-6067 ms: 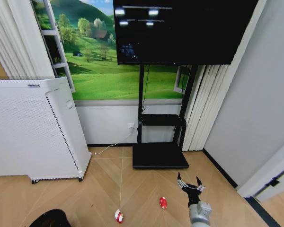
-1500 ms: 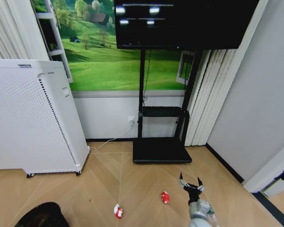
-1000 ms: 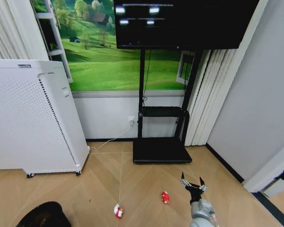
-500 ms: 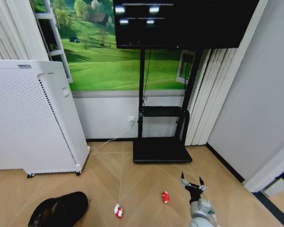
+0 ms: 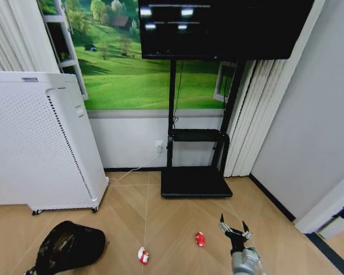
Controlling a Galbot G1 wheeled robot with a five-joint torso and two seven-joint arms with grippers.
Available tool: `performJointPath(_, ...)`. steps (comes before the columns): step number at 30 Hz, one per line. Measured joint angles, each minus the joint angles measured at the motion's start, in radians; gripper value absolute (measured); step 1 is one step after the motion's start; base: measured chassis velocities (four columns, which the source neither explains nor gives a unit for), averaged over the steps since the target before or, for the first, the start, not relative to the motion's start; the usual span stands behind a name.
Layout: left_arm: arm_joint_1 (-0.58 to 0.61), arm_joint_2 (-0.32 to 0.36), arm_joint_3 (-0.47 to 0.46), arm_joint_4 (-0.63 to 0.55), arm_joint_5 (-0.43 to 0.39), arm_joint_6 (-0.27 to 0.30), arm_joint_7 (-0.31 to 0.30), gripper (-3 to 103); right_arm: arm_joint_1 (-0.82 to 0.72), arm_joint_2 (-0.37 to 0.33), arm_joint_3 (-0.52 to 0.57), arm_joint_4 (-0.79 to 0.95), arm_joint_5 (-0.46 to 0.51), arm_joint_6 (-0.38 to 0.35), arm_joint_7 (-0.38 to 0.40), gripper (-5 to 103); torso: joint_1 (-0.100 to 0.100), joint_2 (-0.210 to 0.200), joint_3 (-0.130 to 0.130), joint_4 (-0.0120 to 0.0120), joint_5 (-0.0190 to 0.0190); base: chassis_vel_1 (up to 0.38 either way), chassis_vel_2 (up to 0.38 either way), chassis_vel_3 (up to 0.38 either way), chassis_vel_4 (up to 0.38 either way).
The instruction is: Pick up the trash bin and place the garbage on the floor into it.
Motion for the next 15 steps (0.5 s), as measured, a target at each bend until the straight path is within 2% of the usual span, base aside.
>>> performJointPath(15,-0.01,0.021,0.002,-0.009,-0.015,0.014,0.01,3,0.007,0.001,-0.003,-0.002,-0.004,0.0,0.009,100,0.0,0.0,0.0,0.0,-0.0001,0.0,0.0,0.0,0.0)
